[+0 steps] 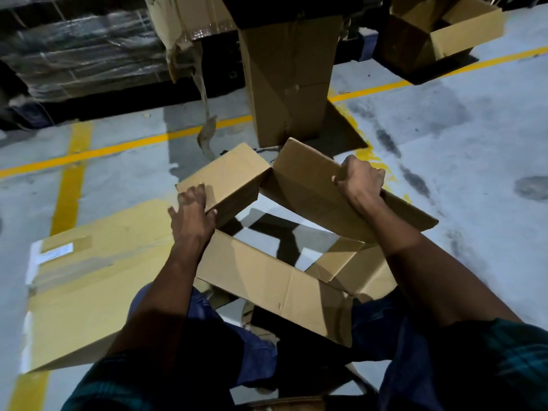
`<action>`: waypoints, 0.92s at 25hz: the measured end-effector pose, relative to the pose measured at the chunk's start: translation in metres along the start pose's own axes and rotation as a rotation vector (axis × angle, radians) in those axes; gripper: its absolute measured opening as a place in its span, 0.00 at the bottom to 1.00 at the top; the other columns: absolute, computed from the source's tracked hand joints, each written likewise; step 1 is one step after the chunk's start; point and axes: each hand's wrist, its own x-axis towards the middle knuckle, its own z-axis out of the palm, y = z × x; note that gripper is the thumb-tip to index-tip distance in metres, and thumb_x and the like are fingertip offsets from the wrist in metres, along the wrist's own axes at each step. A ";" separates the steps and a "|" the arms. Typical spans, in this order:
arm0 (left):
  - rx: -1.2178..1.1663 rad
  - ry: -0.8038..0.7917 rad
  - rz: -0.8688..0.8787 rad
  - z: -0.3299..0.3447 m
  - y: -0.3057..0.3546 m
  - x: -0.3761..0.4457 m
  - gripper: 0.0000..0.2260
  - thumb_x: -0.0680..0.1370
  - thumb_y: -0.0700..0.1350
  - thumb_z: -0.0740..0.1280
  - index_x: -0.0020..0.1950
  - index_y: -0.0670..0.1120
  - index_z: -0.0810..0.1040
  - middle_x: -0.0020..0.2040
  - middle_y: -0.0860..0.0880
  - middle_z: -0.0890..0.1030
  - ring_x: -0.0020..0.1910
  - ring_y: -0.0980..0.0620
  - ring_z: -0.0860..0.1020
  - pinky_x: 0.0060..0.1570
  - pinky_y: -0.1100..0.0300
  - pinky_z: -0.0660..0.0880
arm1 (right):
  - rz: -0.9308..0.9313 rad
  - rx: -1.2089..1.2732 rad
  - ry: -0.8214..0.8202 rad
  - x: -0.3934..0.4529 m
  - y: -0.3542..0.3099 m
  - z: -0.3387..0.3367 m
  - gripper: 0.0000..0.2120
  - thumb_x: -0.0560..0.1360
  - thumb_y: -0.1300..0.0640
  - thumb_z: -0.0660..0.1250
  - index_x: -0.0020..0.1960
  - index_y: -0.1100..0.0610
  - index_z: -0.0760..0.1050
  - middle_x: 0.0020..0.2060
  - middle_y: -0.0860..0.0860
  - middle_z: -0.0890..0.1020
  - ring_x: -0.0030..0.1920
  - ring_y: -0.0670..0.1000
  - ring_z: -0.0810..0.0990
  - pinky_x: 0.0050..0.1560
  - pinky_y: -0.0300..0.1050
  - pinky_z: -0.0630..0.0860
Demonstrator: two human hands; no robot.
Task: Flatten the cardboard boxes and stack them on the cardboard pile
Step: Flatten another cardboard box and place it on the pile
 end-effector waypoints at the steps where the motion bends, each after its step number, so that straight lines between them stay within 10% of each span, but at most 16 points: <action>1: -0.017 0.028 -0.056 -0.004 0.000 -0.004 0.35 0.79 0.49 0.67 0.80 0.48 0.52 0.77 0.39 0.60 0.74 0.35 0.60 0.66 0.36 0.64 | 0.001 0.009 0.000 -0.003 -0.001 0.001 0.14 0.76 0.50 0.70 0.57 0.55 0.75 0.54 0.59 0.82 0.57 0.63 0.80 0.58 0.54 0.68; 8: -0.728 -0.171 -0.513 -0.022 -0.003 -0.042 0.49 0.77 0.56 0.70 0.79 0.47 0.33 0.76 0.38 0.65 0.67 0.38 0.73 0.59 0.48 0.75 | 0.123 0.269 -0.046 -0.020 0.011 -0.013 0.11 0.77 0.55 0.71 0.56 0.56 0.76 0.56 0.59 0.80 0.57 0.63 0.78 0.49 0.50 0.70; 11: -1.291 -0.195 -0.717 -0.033 -0.004 -0.036 0.38 0.75 0.53 0.74 0.78 0.42 0.59 0.70 0.38 0.73 0.52 0.42 0.80 0.40 0.53 0.79 | 0.179 0.324 -0.032 -0.025 0.016 -0.018 0.09 0.76 0.55 0.71 0.54 0.56 0.77 0.56 0.58 0.81 0.57 0.62 0.78 0.49 0.49 0.70; 14: -1.626 -0.313 -0.611 -0.040 0.008 -0.045 0.21 0.76 0.57 0.71 0.62 0.45 0.77 0.59 0.38 0.81 0.47 0.43 0.82 0.47 0.49 0.79 | 0.221 0.372 0.044 -0.030 0.014 -0.025 0.07 0.76 0.55 0.71 0.53 0.55 0.77 0.55 0.57 0.82 0.57 0.62 0.78 0.49 0.48 0.70; 23: -1.658 -0.288 -0.396 -0.030 0.059 -0.066 0.26 0.68 0.40 0.78 0.64 0.38 0.77 0.55 0.42 0.82 0.55 0.45 0.81 0.62 0.47 0.76 | 0.216 0.508 0.283 -0.040 -0.019 -0.058 0.05 0.75 0.53 0.71 0.47 0.52 0.76 0.48 0.51 0.84 0.52 0.58 0.81 0.46 0.45 0.70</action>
